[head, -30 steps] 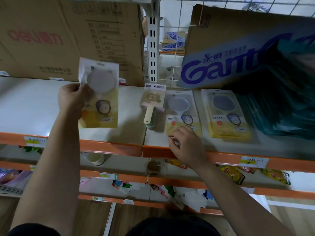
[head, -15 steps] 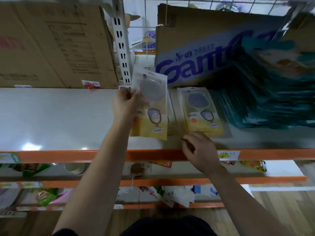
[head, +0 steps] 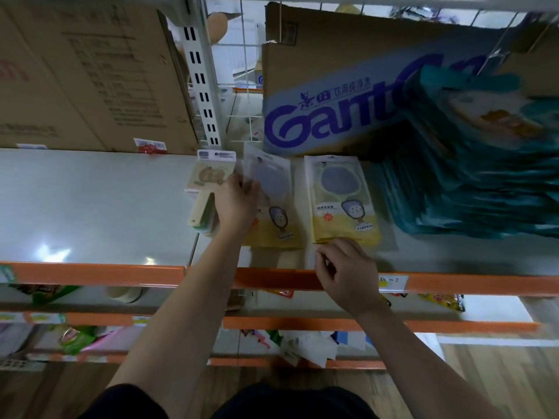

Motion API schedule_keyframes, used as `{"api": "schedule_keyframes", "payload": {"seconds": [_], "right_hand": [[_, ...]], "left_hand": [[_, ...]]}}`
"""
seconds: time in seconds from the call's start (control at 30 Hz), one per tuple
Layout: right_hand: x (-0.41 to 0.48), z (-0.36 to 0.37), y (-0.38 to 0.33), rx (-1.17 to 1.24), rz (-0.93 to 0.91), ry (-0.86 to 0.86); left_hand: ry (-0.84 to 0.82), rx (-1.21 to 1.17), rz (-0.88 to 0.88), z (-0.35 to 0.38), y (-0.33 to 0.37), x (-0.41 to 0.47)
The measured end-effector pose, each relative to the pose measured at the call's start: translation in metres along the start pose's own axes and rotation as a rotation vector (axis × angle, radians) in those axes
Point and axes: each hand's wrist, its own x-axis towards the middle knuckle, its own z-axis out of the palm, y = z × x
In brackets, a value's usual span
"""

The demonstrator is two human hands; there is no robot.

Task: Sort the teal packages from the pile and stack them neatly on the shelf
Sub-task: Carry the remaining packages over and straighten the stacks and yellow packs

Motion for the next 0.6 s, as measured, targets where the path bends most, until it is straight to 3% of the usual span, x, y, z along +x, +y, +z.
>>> {"api": "schedule_keyframes", "payload": {"seconds": [0.33, 0.6], "right_hand": [[-0.003, 0.005, 0.002, 0.000, -0.017, 0.041], [-0.003, 0.005, 0.002, 0.000, -0.007, 0.048]], "left_hand": [[0.028, 0.089, 0.035, 0.009, -0.005, 0.000], [0.013, 0.014, 0.042, 0.019, -0.004, 0.004]]}}
